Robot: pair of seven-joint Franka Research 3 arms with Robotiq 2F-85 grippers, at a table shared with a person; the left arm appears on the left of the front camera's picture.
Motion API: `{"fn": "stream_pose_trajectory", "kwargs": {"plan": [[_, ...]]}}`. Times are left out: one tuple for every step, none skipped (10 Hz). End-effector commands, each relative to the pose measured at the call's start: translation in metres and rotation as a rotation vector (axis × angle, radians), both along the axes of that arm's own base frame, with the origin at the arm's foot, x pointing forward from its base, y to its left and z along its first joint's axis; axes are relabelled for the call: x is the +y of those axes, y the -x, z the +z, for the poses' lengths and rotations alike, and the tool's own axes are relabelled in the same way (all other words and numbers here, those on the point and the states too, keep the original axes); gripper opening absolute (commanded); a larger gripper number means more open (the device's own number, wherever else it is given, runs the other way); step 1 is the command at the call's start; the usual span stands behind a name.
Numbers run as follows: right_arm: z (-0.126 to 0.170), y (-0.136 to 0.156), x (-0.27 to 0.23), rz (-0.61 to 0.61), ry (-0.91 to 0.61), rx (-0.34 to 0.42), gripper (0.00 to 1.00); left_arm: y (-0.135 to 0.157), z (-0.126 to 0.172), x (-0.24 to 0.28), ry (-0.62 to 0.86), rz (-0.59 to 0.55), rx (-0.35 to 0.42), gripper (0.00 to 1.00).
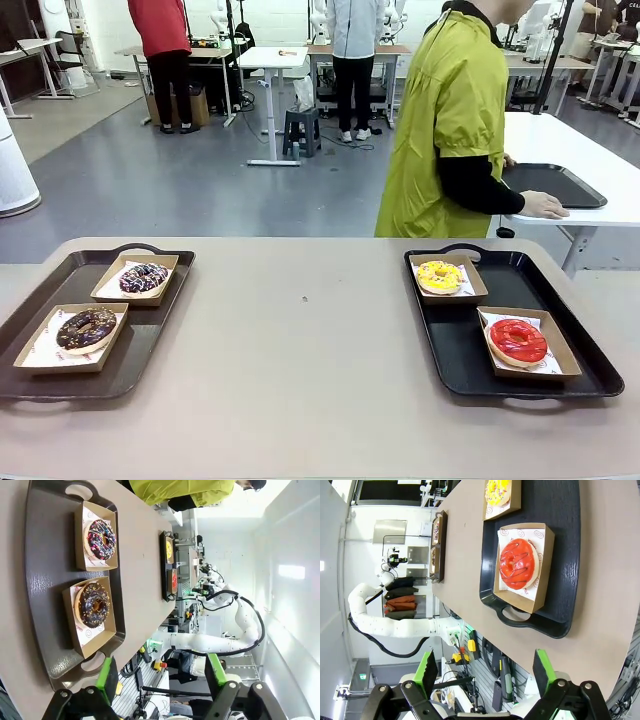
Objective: Individually package the donuts and arrange them on the tray.
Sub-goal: Place the picked Paper togo box on the Handle tray.
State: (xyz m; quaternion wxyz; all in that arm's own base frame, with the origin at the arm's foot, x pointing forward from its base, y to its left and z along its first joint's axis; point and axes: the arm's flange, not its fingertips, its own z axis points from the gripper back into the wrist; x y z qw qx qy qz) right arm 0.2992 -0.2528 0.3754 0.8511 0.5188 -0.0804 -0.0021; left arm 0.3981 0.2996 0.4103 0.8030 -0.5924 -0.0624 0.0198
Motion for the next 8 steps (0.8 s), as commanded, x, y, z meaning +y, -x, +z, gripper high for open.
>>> {"fn": "stream_pose_trajectory", "kwargs": {"plan": [[0.0011, 0.0004, -0.0001, 0.002, -0.011, -0.012, 1.00, 0.0022, 0.0028, 0.0002, -0.007, 0.007, 0.001, 0.91], [0.0011, 0.0004, -0.0001, 0.002, -0.011, -0.012, 1.00, 0.0022, 0.0028, 0.0002, -0.007, 0.007, 0.001, 0.91], [0.0011, 0.0004, -0.0001, 0.002, -0.011, -0.012, 1.00, 0.0022, 0.0028, 0.0002, -0.007, 0.007, 0.001, 0.91], [0.0011, 0.0004, -0.0001, 0.002, -0.011, -0.012, 1.00, 0.0022, 0.0028, 0.0002, -0.007, 0.007, 0.001, 0.91], [0.0011, 0.0004, -0.0001, 0.002, -0.011, -0.012, 1.00, 0.0022, 0.0028, 0.0002, -0.007, 0.007, 0.001, 0.91], [0.0011, 0.0004, -0.0001, 0.002, -0.011, -0.012, 1.00, 0.0022, 0.0028, 0.0002, -0.007, 0.007, 0.001, 0.91], [0.0011, 0.0004, -0.0001, 0.002, -0.011, -0.012, 1.00, 0.0022, 0.0028, 0.0002, -0.007, 0.007, 0.001, 0.91], [0.0011, 0.0004, -0.0001, 0.002, -0.011, -0.012, 1.00, 0.0022, 0.0028, 0.0002, -0.007, 0.007, 0.001, 0.91]]}}
